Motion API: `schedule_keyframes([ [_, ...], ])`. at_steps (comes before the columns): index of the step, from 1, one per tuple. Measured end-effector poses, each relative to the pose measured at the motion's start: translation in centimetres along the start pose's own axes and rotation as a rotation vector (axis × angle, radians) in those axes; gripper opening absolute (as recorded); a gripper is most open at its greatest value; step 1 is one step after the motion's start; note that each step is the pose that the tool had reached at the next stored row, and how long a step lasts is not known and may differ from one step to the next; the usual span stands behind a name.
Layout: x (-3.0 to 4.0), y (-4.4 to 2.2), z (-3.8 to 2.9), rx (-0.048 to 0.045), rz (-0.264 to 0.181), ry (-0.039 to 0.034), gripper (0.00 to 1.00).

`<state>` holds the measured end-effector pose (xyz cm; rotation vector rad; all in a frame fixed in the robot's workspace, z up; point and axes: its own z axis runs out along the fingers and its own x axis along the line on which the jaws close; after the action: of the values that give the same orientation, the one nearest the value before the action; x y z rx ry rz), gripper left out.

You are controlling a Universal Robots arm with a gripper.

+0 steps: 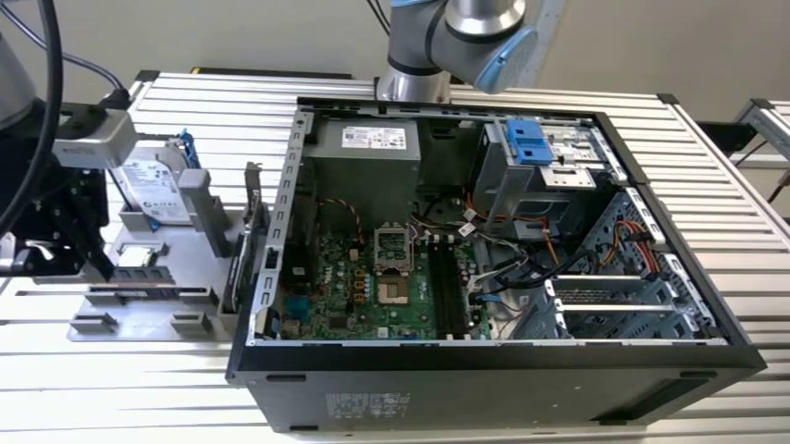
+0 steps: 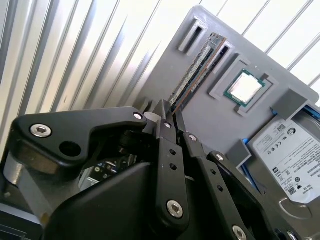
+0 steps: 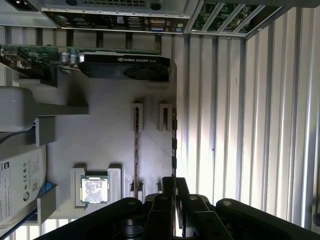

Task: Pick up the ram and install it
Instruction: 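Pick up the ram and move it above insertion slot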

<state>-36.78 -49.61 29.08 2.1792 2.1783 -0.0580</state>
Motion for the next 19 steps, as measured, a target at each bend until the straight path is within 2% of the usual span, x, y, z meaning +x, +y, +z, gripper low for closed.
schedule_keyframes([
  [6, -0.02, 0.0, -0.31, 0.0, 0.0, -0.0001, 0.0],
  [7, -0.04, 0.01, -0.59, 0.0001, 0.0, -0.0001, 0.0],
  [19, -0.08, 0.02, -1.23, 0.0, 0.0, 0.0, 0.0],
])
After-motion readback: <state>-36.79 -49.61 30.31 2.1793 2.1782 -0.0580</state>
